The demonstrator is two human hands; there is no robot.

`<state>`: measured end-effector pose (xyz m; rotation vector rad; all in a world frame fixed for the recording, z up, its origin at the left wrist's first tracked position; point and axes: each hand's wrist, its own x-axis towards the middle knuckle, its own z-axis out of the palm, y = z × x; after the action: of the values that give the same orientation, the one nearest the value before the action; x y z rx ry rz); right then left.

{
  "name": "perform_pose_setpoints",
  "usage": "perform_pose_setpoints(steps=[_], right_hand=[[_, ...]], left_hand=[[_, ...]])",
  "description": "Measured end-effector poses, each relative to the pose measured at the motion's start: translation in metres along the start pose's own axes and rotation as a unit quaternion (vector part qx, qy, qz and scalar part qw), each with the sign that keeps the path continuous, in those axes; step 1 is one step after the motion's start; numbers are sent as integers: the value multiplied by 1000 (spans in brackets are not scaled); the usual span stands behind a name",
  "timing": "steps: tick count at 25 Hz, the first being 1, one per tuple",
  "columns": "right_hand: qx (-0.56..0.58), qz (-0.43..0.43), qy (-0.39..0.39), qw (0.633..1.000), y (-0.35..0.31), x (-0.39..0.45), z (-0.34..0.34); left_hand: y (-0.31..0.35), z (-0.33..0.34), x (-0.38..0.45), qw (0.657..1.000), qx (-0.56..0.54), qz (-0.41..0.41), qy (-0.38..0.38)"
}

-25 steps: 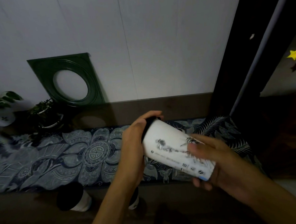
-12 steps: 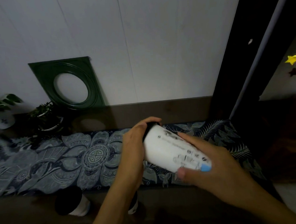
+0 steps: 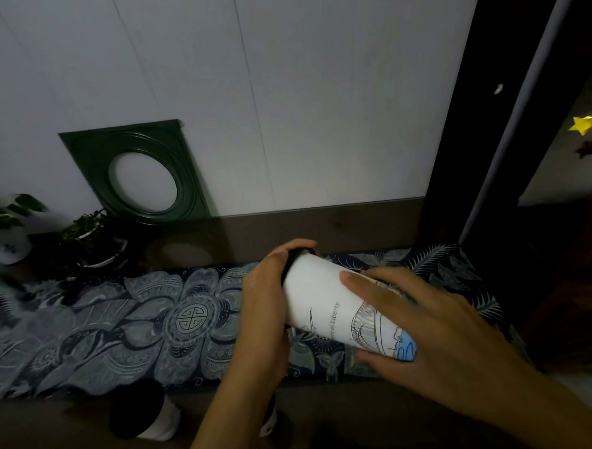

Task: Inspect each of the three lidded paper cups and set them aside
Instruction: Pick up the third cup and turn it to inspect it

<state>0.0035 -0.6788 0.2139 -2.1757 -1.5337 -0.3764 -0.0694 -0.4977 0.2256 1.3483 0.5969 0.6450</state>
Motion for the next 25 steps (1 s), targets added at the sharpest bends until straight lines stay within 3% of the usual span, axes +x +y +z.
perform_pose_setpoints(steps=[1,2,3,4,5,6,7,8,10,11,12,13,15,16,17,19,20,21,22,23,24,25], right_hand=[[126,83,-22,988,-6,4,-5],[313,192,-44,929,-12,6,-11],[497,288,-53,817,-15,8,-15],[600,349,-55,717,-16,8,-16],[644,368,-60,668,-16,9,-15],[646,370,-68,664,-16,9,-13],[628,357,-67,688,-15,10,-16],[580,326,-64,744,-15,11,-21],[314,183,-97,927,-13,11,-26],[130,89,-92,983,-8,10,-24],[4,9,-53,999,-3,9,-19],[-51,-36,-26,998,1,6,-14],[-26,-22,-6,999,0,1,-7],[65,43,-10,997,-4,0,-7],[209,134,-17,969,-10,3,-9],[519,273,-49,809,-19,2,-15],[591,316,-47,741,-21,4,-18],[615,336,-45,712,-22,5,-19],[621,330,-44,709,-23,5,-22],[608,308,-36,731,-24,6,-26],[549,270,-40,790,-24,7,-29],[413,199,-38,888,-23,8,-30]], left_hand=[[1,0,0,1000,4,10,-7],[2,0,1,1000,9,23,-15],[3,0,1,999,14,36,-23],[3,0,0,998,16,46,-27],[4,1,0,998,13,53,-27],[4,1,-1,998,6,55,-23],[4,1,-1,999,-3,51,-17],[5,2,-1,999,-10,42,-11],[7,3,0,1000,-14,17,0],[7,3,0,1000,-15,7,4],[8,4,1,1000,-17,0,4],[8,4,1,1000,-18,-2,1],[7,4,1,1000,-12,14,-13],[7,3,0,999,-6,28,-22],[6,1,0,999,1,43,-31],[6,-1,-2,996,16,71,-50],[6,-1,-3,995,16,82,-57],[6,-2,-5,994,11,89,-59],[7,-2,-6,994,1,88,-57],[8,-2,-6,996,-13,78,-52],[10,-2,-7,997,-27,58,-46],[11,-2,-8,998,-37,34,-39]])
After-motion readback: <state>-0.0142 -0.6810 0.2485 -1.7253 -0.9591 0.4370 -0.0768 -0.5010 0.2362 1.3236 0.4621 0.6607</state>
